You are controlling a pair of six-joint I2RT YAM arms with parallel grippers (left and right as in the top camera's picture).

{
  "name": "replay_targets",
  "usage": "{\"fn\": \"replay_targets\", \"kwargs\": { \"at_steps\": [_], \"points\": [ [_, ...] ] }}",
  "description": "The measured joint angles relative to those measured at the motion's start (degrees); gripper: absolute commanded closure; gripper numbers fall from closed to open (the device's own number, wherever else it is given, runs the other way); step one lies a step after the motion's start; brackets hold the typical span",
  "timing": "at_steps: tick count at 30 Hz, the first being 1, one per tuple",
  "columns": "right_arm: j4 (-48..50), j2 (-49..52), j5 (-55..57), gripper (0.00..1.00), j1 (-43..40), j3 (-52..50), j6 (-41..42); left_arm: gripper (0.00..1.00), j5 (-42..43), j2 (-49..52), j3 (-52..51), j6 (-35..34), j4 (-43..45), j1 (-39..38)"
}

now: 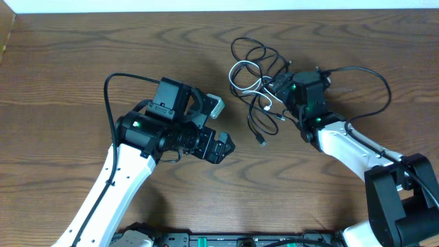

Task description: Untangle cables

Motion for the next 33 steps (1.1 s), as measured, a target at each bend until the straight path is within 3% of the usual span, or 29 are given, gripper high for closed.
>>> {"fn": "replay_targets", "kwargs": {
  "at_steps": [4,5,9,14,23,28,29,31,32,33],
  "points": [
    [1.70,0.66,3.41,0.47,0.00,0.00,3.32,0.02,0.00,0.00,0.00,-0.26,-0.07,0.00],
    [2.56,1.11,3.87,0.52,0.00,0.00,3.82,0.02,0.00,0.00,0.00,-0.26,-0.04,0.00],
    [3.96,3.78,3.80,0.99,0.00,0.00,5.16,0.02,0.02,0.00,0.00,-0.28,-0.26,0.00],
    [5.44,5.51,-0.15,0.99,-0.02,-0.07,5.35,0.02,0.00,0.00,0.00,-0.28,-0.39,0.00],
    [32.00,5.05,-24.61,0.98,-0.57,0.11,1.11,0.02,0.00,0.00,0.00,-0.28,-0.52,0.00],
    [34.12,0.57,-36.92,0.99,-0.57,0.11,-0.22,0.02,0.00,0.00,0.00,-0.28,-0.59,0.00],
    [32.59,-0.70,-38.14,0.94,-0.57,0.17,-1.31,0.02,0.00,0.00,0.00,-0.28,-0.61,0.00],
    [26.32,-3.52,-38.71,0.48,-0.57,0.39,-4.46,0.02,-0.02,0.00,0.00,-0.28,-0.61,0.00],
    [23.17,-4.37,-38.36,0.32,-0.57,0.63,-5.44,0.02,-0.02,0.00,0.00,-0.28,-0.48,0.00],
    [19.45,-4.92,-37.46,0.23,-0.57,0.76,-6.60,0.02,-0.04,0.00,0.00,-0.28,-0.26,0.00]
  ]
}}
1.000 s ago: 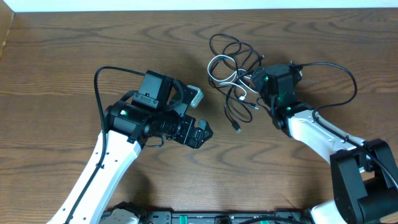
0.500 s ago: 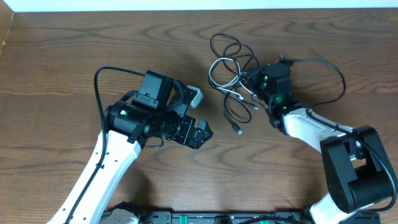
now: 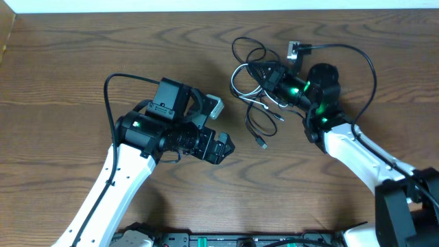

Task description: Untangle cables

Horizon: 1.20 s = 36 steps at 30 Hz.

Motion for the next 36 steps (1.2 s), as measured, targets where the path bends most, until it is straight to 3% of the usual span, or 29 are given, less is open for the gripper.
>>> {"fn": "replay_targets", "kwargs": {
  "at_steps": [1,2,6,14,23,26,30,31,35,36],
  "points": [
    [-4.50,-0.28,1.36,0.05,0.02,0.22,-1.31,0.02,-0.11,0.00,0.00,0.02,0.20,0.00],
    [-8.61,-0.26,3.13,0.01,0.02,0.17,-2.54,0.02,-0.26,0.00,0.00,0.00,0.42,0.00],
    [-20.85,0.57,9.46,0.01,0.44,-0.17,-10.23,0.02,-1.29,0.00,0.00,0.00,1.95,0.00],
    [-30.25,0.79,13.70,0.01,3.32,-0.33,-38.91,0.02,-1.51,0.00,0.00,0.00,2.21,0.00],
    [-31.17,1.75,23.96,0.01,3.41,-0.33,-51.04,0.02,-1.51,0.00,0.00,0.00,2.16,0.00],
    [-30.47,3.85,25.59,0.16,3.41,-0.33,-57.18,0.02,-1.51,0.00,0.00,0.00,2.12,0.00],
    [-28.70,6.49,26.51,0.63,3.45,-0.35,-64.13,0.02,-1.51,0.00,0.00,0.00,2.08,0.00],
    [-28.24,6.75,26.73,0.70,3.45,-0.35,-65.11,0.02,-1.51,0.00,0.00,0.00,2.05,0.00],
    [-26.69,6.86,27.21,0.99,3.45,-0.37,-67.71,0.02,-1.51,0.00,0.00,0.00,1.97,0.00],
    [-26.60,6.86,27.30,0.99,3.45,-0.37,-68.02,0.02,-1.51,0.00,0.00,0.00,1.97,0.00]
  ]
}}
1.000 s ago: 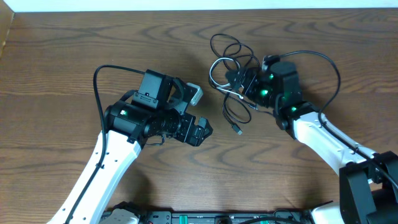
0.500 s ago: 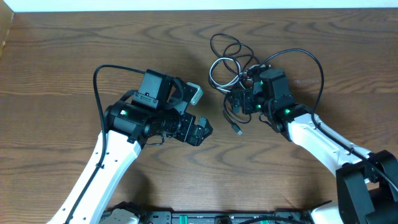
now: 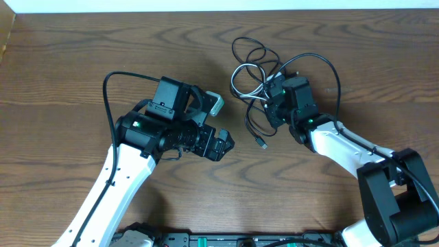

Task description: Untangle cables

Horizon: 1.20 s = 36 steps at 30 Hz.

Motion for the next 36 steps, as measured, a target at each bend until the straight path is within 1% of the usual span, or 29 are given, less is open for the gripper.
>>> {"fn": "replay_targets", "kwargs": {
  "at_steps": [6,10,14,22,26,33,36],
  "points": [
    [0.31,0.00,-1.18,0.99,0.90,0.00,1.86,0.02,0.00,0.00,0.00,0.00,0.00,0.00],
    [0.42,-0.20,-4.04,0.99,3.28,0.00,4.57,0.02,0.00,0.00,0.00,0.00,-0.02,0.00],
    [0.48,-3.04,-5.16,0.99,5.29,-0.07,5.62,0.02,0.00,0.00,0.00,0.00,-0.17,0.00],
    [0.02,-23.91,-6.12,0.99,8.70,0.00,6.47,0.02,0.00,0.00,0.00,0.00,-0.37,0.00],
    [-5.18,-27.47,-2.56,0.99,8.68,0.24,6.38,0.02,0.00,0.00,0.00,0.00,-0.42,0.00],
    [-17.27,-25.81,10.23,0.99,8.68,0.15,6.27,0.02,0.00,0.00,0.00,0.00,-0.57,0.00],
    [-21.55,-25.81,14.21,0.99,8.68,0.13,7.78,0.02,0.00,0.00,0.00,0.00,-0.59,0.00]
  ]
}}
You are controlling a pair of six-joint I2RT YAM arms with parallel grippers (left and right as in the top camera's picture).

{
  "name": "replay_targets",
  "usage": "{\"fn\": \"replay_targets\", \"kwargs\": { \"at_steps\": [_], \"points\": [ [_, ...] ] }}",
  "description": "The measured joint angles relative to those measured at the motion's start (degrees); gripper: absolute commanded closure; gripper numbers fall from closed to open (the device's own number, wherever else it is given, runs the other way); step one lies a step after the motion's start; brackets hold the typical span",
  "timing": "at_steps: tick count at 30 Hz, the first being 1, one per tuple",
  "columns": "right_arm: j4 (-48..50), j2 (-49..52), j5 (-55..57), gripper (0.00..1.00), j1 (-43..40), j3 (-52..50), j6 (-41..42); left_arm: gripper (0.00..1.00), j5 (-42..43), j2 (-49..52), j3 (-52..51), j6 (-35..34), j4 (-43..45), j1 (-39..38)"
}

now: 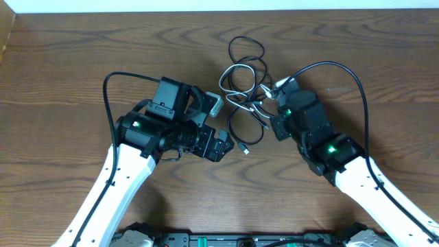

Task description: Untangle cables

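Observation:
A tangle of black and white cables (241, 89) lies on the wooden table, with a black loop (247, 46) at its far side and a black lead ending in a plug (245, 148) toward the front. My right gripper (271, 96) is at the tangle's right edge, shut on the strands there; its fingertips are mostly hidden under the wrist. My left gripper (223, 125) is open, facing right. Its pale finger (215, 103) and dark finger (221, 145) sit just left of the cables, apart from them.
The right arm's own black cable (343, 75) arcs over the table behind it. The left arm's cable (110, 86) loops at the left. The table's far edge (206, 9) meets a white wall.
The right arm has swung so its body now lies toward the front right. The tangle has shifted left, its plug end now close to my left gripper's dark finger. The left arm is still.
My right gripper stood at the tangle's right side at the oldest moment, then reached in from further back, then came over it from the front. The cable bundle stayed beside it throughout and now sits further left. My left gripper stayed open and still.

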Motion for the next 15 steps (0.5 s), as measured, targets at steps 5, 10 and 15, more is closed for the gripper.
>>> {"fn": "replay_targets", "kwargs": {
  "at_steps": [5,10,15],
  "points": [
    [-11.76,0.00,2.56,0.99,0.00,-0.07,11.34,0.02,-0.07,0.00,0.00,0.00,0.02,0.00],
    [-20.41,0.00,-1.90,0.99,0.39,-0.15,25.92,0.02,-0.44,0.00,0.00,0.04,0.33,0.00],
    [-22.45,0.00,-9.01,0.99,3.76,-0.17,34.32,0.02,-3.23,0.00,0.00,0.04,1.77,0.00]
  ]
}}
